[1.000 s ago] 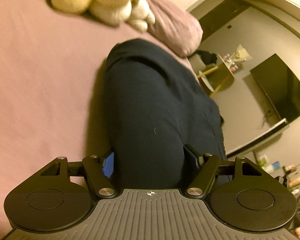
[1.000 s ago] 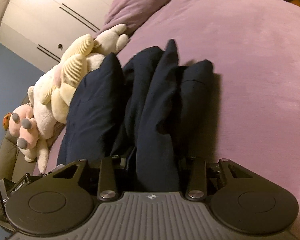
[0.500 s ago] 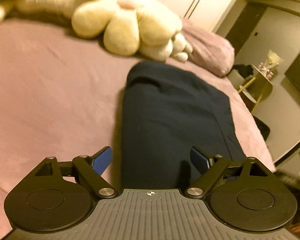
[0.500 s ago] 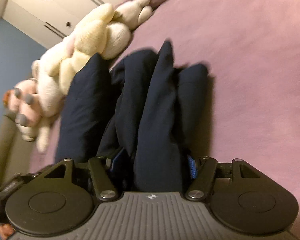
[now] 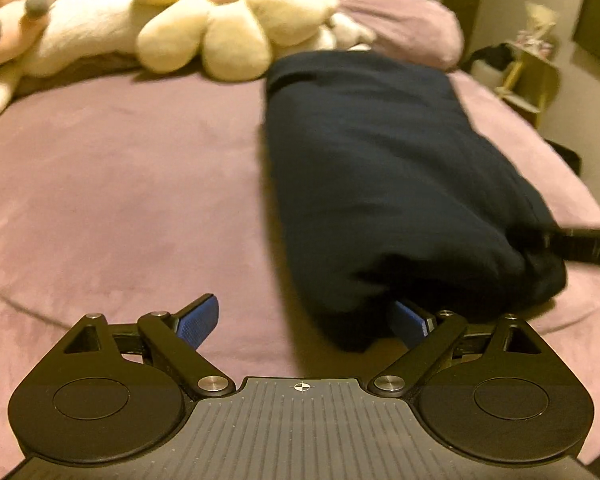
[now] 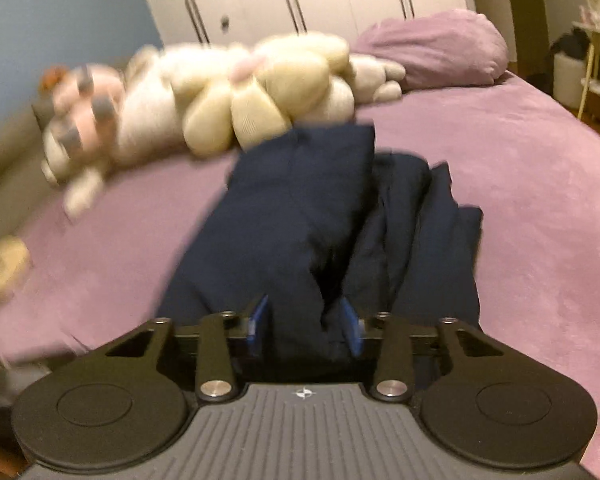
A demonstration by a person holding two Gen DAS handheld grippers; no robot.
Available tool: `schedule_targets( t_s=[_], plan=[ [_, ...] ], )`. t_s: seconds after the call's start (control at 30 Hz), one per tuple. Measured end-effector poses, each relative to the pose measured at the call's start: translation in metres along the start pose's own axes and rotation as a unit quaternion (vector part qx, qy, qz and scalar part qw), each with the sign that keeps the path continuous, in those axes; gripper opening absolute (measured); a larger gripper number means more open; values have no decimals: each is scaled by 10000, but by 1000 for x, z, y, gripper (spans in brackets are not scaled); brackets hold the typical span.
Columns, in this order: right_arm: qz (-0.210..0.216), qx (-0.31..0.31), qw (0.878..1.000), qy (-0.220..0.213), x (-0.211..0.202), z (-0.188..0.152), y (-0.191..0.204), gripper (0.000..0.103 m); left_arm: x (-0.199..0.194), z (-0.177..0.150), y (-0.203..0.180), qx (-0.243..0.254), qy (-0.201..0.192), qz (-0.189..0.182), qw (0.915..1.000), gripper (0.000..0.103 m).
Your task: Fold large clothes
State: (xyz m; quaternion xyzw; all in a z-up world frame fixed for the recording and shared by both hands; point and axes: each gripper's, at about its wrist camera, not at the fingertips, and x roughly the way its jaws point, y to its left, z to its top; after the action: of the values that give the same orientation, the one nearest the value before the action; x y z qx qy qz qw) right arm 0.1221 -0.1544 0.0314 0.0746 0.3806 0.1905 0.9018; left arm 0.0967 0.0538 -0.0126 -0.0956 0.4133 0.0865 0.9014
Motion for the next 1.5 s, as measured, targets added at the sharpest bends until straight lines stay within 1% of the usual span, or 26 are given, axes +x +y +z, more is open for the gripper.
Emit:
schedule_targets(
  t_s=[0.07, 0.1, 0.17, 0.2, 0.27, 0.33, 0.4, 0.5, 0.67, 0.73, 0.8, 0.9, 0.97, 1.03, 1.07, 1.1, 1.17, 1.23, 1.27, 1.3, 1.33, 1.4, 1.5],
  plan=[
    [-494, -243, 9982, 243, 17, -8, 5, 37, -2, 2, 4, -130, 126, -118, 9998, 95],
    [-681, -275, 9968, 324, 23, -14, 4, 37, -5, 3, 4, -111, 136, -114, 9998, 95],
    [-853, -133, 9952, 457, 30, -19, -4, 38, -9, 3, 0, 107, 92, 2, 9999, 95],
    [-887, -78, 9948, 492, 33, -20, -7, 42, -12, 4, -1, 181, 50, 59, 9998, 95],
    [-993, -111, 9935, 538, 38, -20, -8, 44, -21, 8, -2, 218, -85, 56, 9997, 95],
    [-1082, -149, 9923, 589, 46, -18, -5, 45, -28, 13, 0, 134, -241, -46, 9996, 96],
    [-1148, -209, 9915, 578, 50, -19, -3, 48, -28, 16, 0, 67, -302, -94, 9995, 96],
    [-1186, -278, 9910, 563, 52, -22, -1, 50, -14, 20, -6, 78, -233, -36, 9997, 96],
    [-1160, -209, 9911, 617, 55, -21, -5, 54, 7, 23, -12, 152, -74, 36, 9999, 101],
    [-1178, -224, 9908, 625, 57, -21, -6, 55, 14, 20, -15, 287, 1, 93, 9995, 101],
    [-1210, -240, 9903, 643, 61, -20, -6, 57, 22, 17, -16, 295, 71, 111, 9995, 102],
    [-1297, -309, 9887, 677, 66, -19, -3, 60, 27, 18, -15, 133, 168, 122, 9997, 103],
    [-1352, -357, 9879, 666, 68, -20, -2, 61, 19, 18, -18, 191, 136, 262, 9994, 103],
    [-1363, -355, 9879, 645, 65, -21, -1, 62, 3, 16, -20, 272, 23, 460, 9986, 103],
    [-1347, -294, 9885, 614, 61, -20, -2, 63, -6, 13, -21, 289, 1, 483, 9984, 102],
    [-1323, -194, 9894, 561, 54, -21, -3, 68, -14, 10, -20, 269, 3, 482, 9985, 103],
    [-1254, -25, 9909, 497, 36, -23, -3, 70, -28, 2, -15, 110, 20, 435, 9990, 103],
    [-1279, 65, 9900, 586, 18, -27, -1, 76, -39, -2, -13, -51, 75, 386, 9992, 103],
    [-1333, 113, 9886, 696, 10, -30, 0, 81, -44, -4, -13, -68, 112, 356, 9993, 103],
    [-1376, 151, 9870, 821, 5, -34, 0, 83, -47, -4, -14, -44, 138, 367, 9992, 103],
    [-1406, 204, 9854, 941, 0, -38, 1, 83, -50, -4, -16, 3, 135, 419, 9990, 103],
    [-1412, 307, 9834, 1098, -6, -44, 1, 87, -55, -2, -20, 154, 76, 586, 9981, 103],
    [-1414, 409, 9820, 1182, -13, -45, 6, 94, -57, -2, -25, 265, 119, 682, 9972, 103]
  ],
)
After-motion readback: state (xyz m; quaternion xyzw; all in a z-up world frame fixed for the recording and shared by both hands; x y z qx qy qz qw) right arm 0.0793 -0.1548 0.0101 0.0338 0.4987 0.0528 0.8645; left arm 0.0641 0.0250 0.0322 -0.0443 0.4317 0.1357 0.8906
